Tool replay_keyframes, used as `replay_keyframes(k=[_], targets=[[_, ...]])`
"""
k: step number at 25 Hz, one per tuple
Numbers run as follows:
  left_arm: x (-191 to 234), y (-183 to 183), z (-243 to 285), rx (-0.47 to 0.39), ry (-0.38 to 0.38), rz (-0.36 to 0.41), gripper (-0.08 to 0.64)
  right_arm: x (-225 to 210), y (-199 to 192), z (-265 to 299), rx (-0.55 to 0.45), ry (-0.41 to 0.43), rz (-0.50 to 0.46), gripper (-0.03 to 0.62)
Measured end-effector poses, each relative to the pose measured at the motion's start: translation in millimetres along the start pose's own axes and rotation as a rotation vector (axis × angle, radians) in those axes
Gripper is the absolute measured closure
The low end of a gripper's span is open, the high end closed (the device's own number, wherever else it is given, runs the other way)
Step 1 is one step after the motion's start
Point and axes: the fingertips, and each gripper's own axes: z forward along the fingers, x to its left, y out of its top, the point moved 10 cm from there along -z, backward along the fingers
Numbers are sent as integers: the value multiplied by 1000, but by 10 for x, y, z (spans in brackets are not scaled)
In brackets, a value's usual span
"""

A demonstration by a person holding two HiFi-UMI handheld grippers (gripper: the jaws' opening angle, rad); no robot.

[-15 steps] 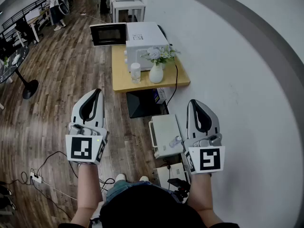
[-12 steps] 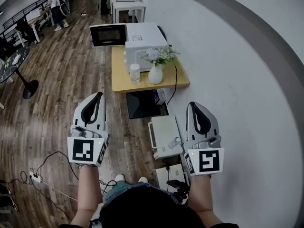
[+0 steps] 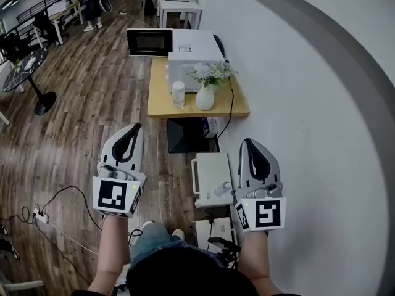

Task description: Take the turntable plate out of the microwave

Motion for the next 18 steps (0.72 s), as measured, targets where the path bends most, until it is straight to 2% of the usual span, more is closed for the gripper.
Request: replay_keyframes(k=[7,11,12,13,14,15,18], targets=[[172,-129,76,9,41,-14,549,167,-68,219,7,59,-1,575],[405,-297,151,-1,22,-42,548,358,-127,490,23,89,27,559],[499,-351,187,1,17,-57,473,418,-149,588,26,97,42,419],[610,-402,227,4,17,-70,301,482,-168,695,28,99,53,276],[737,-451,266,9,25,-82,191,549,-182,807,28,90,60,259],[875,-499,302,16,37,-93,144,618,-189,920,29,78,63,235],[1322,-639,422,47,54,-115,77,818,-182,1268,24,41,86,204]])
